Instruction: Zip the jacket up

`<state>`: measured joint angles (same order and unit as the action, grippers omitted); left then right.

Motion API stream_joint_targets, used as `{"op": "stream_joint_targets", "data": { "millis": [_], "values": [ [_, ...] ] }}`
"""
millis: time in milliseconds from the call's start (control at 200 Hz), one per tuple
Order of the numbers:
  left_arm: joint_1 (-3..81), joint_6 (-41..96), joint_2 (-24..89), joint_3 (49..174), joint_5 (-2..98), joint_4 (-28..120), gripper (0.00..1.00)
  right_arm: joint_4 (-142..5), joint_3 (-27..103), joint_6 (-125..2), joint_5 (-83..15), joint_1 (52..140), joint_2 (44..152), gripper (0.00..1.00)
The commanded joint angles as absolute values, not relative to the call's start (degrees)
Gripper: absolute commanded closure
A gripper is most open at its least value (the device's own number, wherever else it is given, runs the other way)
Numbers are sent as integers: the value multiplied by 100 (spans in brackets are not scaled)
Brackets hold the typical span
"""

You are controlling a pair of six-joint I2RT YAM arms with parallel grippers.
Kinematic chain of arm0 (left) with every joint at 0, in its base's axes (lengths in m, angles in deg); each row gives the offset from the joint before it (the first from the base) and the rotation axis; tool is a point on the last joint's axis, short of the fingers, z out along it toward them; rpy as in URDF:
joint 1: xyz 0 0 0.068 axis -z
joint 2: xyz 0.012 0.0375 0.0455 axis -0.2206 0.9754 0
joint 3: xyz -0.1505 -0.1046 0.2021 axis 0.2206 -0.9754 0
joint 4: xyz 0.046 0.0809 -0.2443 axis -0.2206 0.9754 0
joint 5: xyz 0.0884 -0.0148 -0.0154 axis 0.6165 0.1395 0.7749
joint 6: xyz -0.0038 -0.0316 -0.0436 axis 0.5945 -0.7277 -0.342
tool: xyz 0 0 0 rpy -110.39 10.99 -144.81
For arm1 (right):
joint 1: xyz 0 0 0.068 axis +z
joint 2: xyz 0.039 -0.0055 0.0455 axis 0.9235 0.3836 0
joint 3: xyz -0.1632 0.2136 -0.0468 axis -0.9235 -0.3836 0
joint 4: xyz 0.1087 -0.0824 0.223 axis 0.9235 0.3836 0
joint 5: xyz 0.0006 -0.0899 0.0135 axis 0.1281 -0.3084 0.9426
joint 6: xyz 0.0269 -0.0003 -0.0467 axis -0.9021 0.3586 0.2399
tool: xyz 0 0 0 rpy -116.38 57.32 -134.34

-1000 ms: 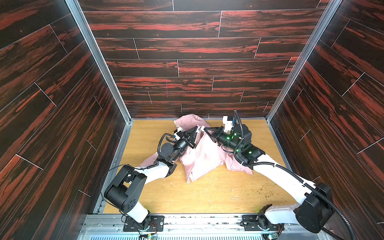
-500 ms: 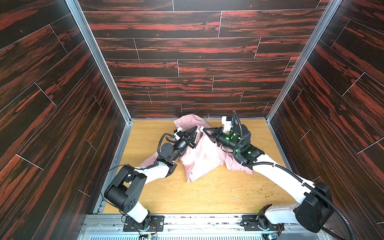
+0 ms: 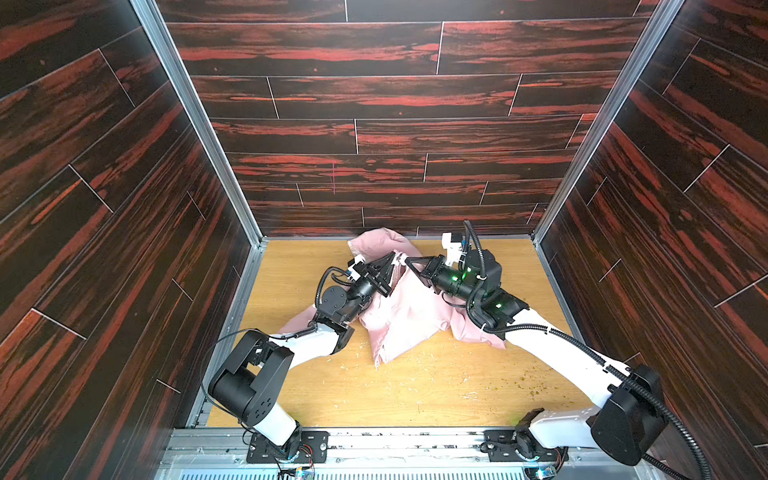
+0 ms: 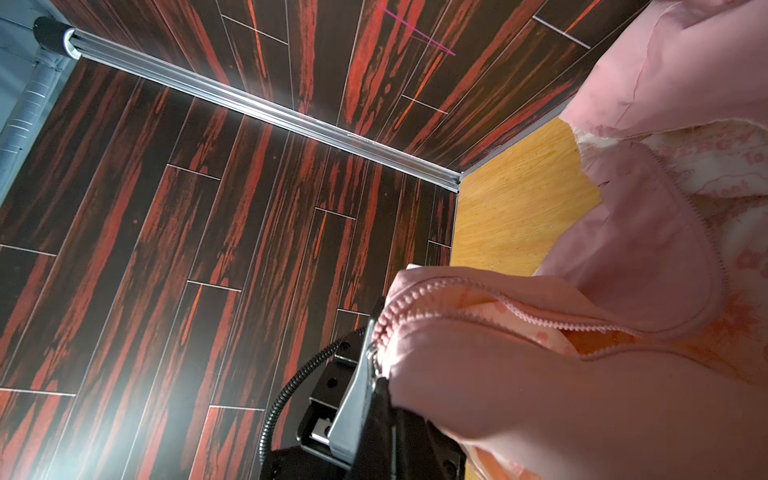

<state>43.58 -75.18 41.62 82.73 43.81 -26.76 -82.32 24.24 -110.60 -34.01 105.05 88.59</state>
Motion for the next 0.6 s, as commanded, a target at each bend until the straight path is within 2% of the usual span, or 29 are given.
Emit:
{"op": "stream_joint_targets", "data": {
  "millis": [0, 596],
  "values": [
    [4389, -8024, 3994, 8445, 4342, -3061, 100, -8475, 2343, -10923, -3076, 10553, 8711, 100],
    [4438, -8183, 3966, 8416, 3724, -2623, 99, -8353, 2025, -10683, -2777, 10451, 8276, 100]
  ]
}}
